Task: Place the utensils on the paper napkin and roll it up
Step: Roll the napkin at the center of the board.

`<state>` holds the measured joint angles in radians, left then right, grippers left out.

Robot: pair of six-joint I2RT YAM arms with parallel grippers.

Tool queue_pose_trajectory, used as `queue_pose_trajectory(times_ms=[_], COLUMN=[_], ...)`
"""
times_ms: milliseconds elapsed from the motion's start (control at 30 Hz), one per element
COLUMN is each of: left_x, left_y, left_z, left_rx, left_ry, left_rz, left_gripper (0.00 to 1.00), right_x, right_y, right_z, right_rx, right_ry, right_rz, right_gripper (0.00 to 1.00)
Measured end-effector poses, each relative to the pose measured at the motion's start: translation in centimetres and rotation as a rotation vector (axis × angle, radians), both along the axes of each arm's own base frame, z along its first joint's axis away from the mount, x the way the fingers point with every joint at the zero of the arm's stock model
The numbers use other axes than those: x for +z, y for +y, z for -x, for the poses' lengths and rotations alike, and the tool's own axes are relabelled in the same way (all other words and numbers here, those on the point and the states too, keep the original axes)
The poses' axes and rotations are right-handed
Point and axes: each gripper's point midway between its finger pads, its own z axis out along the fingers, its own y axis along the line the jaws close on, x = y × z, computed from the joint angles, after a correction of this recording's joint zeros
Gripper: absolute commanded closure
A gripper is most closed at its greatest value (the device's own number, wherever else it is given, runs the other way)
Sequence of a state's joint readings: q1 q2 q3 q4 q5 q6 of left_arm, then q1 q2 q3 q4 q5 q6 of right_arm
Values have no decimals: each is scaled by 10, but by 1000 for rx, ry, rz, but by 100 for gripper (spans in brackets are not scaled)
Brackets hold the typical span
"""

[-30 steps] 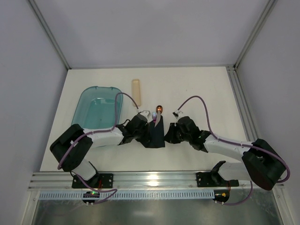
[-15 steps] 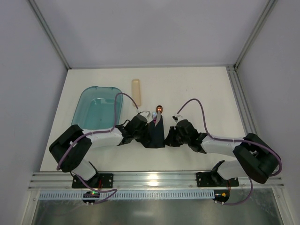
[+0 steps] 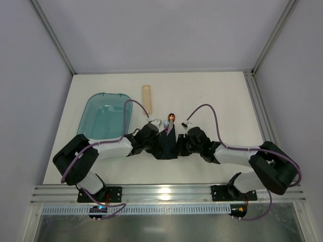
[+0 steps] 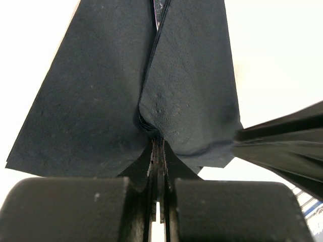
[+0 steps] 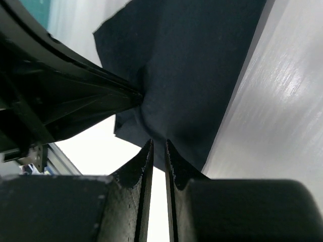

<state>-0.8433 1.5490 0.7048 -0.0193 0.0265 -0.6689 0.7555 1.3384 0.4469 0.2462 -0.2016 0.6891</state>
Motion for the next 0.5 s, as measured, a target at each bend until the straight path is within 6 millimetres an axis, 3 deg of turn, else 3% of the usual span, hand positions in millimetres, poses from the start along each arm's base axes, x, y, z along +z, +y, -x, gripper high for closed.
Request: queue_pose_trajectory(times_ms=[167, 267, 300, 333, 500], left_x=[3, 4, 3, 2, 6], left_y=[-2, -2, -1, 0, 10], left_z=[-2, -3, -3, -3, -5], left_rx=[-2, 1, 3, 6, 16], left_ry=[-5, -11, -10, -11, -21], left_rz=[4, -1, -5, -12, -64], left_gripper=[99, 96, 93, 84, 74], right_x=[-25, -27, -27, -27, -27], right_y=[6, 10, 11, 11, 12], right_z=[5, 6, 7, 7, 8], right_rx=[20, 28, 31, 31, 32], right_ry=[57, 60, 57, 55, 51], right_rz=[20, 9, 7, 6, 7], right_gripper=[84, 84, 84, 84, 84])
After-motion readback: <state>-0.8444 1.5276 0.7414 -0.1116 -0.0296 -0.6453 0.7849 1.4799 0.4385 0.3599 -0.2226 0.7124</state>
